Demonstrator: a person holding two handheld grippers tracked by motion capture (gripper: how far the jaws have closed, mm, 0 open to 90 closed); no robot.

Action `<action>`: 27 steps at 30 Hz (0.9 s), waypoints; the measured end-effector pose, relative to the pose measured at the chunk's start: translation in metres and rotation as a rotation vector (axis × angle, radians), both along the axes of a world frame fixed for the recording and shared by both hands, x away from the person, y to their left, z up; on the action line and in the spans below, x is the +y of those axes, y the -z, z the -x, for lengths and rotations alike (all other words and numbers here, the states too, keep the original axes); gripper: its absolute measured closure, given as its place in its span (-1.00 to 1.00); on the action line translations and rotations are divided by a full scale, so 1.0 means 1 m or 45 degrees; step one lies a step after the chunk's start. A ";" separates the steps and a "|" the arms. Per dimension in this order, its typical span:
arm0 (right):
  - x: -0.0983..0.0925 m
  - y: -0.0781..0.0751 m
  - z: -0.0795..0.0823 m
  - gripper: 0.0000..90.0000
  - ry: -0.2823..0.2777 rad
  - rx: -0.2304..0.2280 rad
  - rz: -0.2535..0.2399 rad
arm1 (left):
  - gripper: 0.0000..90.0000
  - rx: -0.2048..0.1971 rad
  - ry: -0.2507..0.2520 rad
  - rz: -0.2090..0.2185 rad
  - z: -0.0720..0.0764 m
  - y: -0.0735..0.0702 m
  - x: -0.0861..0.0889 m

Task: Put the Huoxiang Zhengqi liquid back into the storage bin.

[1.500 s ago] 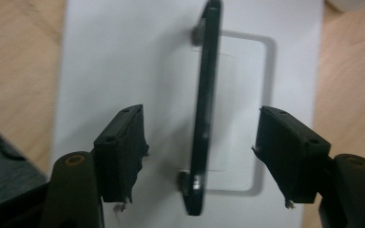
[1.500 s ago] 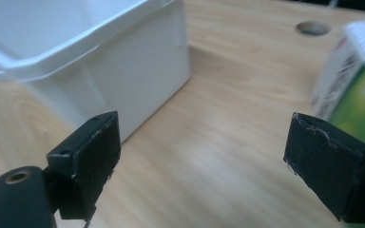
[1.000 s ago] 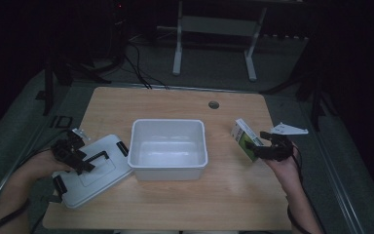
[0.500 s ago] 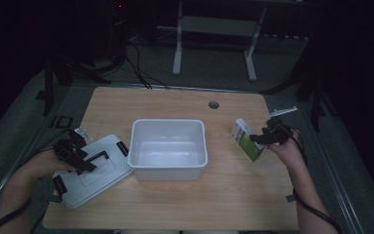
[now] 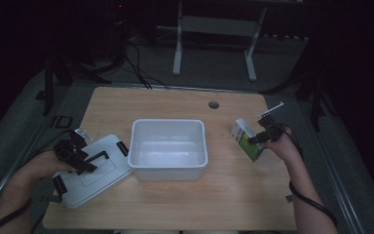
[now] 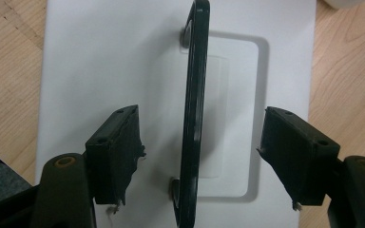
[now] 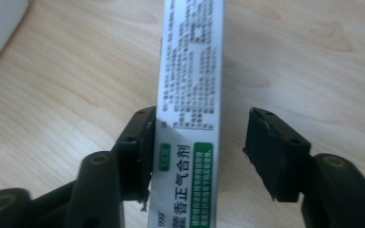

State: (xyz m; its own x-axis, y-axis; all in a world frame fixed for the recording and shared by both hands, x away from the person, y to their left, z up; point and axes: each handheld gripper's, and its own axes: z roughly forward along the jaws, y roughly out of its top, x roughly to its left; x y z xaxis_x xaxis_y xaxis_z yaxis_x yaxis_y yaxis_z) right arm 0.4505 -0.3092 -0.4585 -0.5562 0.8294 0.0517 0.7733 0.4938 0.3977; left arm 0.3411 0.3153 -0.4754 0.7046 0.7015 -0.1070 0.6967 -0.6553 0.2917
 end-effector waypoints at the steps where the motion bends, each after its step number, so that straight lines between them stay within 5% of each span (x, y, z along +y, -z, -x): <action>1: 0.002 0.002 0.000 0.05 -0.006 0.009 0.023 | -0.33 0.001 0.004 -0.003 0.000 0.000 0.000; 12: 0.008 0.020 0.001 0.37 0.002 0.071 0.067 | -0.33 0.001 0.002 -0.026 0.002 0.003 0.001; 27: 0.001 -0.004 0.008 0.43 -0.021 0.029 0.001 | -0.33 -0.014 0.008 -0.024 0.001 -0.004 -0.002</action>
State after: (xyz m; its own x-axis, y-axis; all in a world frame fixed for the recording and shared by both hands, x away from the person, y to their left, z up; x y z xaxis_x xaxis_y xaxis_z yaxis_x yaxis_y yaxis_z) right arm 0.4429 -0.3085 -0.4544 -0.5685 0.8202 0.0640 0.7740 0.5069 0.3796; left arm 0.3403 0.3135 -0.4716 0.7098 0.6991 -0.0857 0.6895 -0.6649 0.2871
